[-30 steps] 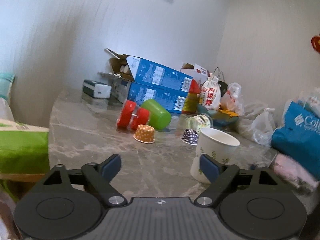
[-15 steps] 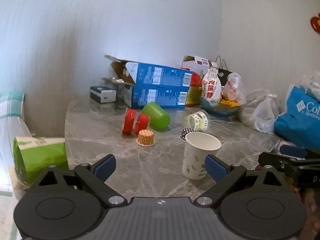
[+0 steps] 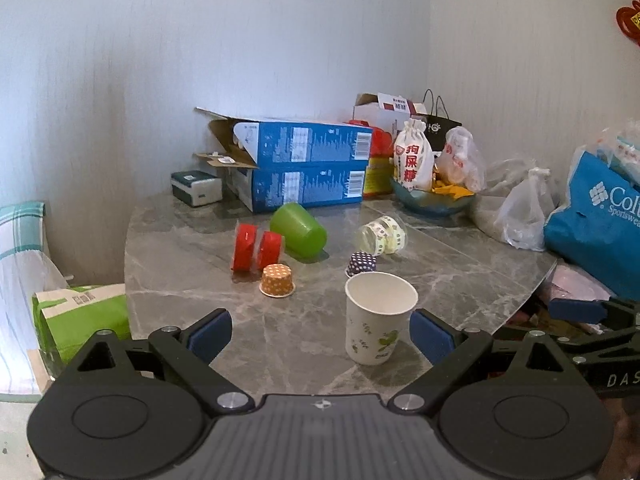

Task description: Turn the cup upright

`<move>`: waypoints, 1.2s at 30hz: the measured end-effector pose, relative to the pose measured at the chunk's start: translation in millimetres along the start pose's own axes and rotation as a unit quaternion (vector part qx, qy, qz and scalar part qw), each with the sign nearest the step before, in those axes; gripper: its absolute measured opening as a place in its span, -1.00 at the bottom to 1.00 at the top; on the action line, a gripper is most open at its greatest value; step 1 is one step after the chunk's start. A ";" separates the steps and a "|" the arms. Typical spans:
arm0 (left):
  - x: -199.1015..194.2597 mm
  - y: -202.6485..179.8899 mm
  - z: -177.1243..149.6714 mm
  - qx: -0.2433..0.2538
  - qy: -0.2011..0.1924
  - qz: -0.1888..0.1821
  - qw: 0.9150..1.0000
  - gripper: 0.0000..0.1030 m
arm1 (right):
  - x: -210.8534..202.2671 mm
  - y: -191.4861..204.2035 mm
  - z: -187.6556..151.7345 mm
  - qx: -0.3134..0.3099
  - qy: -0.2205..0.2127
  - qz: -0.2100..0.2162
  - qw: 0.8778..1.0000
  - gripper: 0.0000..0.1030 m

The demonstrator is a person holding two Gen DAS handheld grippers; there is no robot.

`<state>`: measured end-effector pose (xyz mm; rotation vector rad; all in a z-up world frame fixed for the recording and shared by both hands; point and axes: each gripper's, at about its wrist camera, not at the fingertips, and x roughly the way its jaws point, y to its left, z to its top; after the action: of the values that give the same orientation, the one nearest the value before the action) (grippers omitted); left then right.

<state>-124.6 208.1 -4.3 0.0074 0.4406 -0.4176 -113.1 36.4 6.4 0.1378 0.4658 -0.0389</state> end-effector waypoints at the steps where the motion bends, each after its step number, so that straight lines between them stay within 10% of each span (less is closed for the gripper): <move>1: 1.2 -0.3 0.6 -0.002 0.006 0.000 1.000 0.89 | -0.4 -2.0 0.8 0.003 0.002 0.003 1.000 0.98; 36: 8.2 0.2 2.4 0.009 0.016 0.025 1.000 0.89 | 4.6 -8.9 9.2 0.004 -0.010 0.007 1.000 0.98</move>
<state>-116.9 204.9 -5.6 0.0418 0.4665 -0.3726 -105.5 26.3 11.3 0.1492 0.4442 -0.0289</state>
